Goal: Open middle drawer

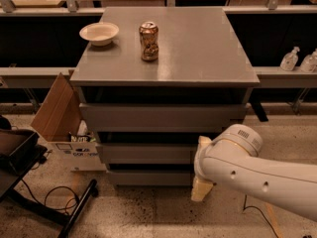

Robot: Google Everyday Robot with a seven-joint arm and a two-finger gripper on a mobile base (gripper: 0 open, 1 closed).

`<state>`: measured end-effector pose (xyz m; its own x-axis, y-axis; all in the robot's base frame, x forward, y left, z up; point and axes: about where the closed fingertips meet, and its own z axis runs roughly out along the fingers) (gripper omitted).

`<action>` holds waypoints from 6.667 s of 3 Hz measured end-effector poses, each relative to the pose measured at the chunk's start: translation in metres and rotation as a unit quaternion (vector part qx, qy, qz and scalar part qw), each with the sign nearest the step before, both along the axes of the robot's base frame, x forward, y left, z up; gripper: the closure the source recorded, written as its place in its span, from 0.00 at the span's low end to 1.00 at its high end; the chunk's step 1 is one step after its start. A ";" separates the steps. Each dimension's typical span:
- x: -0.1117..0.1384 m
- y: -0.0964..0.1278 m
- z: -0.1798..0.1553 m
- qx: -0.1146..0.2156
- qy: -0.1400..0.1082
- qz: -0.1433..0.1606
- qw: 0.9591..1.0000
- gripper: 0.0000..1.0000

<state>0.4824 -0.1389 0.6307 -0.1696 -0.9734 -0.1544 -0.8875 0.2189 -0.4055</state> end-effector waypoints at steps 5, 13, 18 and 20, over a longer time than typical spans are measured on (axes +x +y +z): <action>0.113 0.086 -0.138 -0.098 0.039 0.047 0.993 0.00; 0.146 0.132 -0.206 -0.082 0.105 0.028 0.991 0.88; 0.121 0.125 -0.187 -0.078 0.120 0.025 0.989 1.00; 0.120 0.125 -0.189 -0.079 0.121 0.025 0.989 0.62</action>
Offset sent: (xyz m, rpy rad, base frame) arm 0.0768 0.0785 -0.0819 -0.1333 -0.0272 0.1318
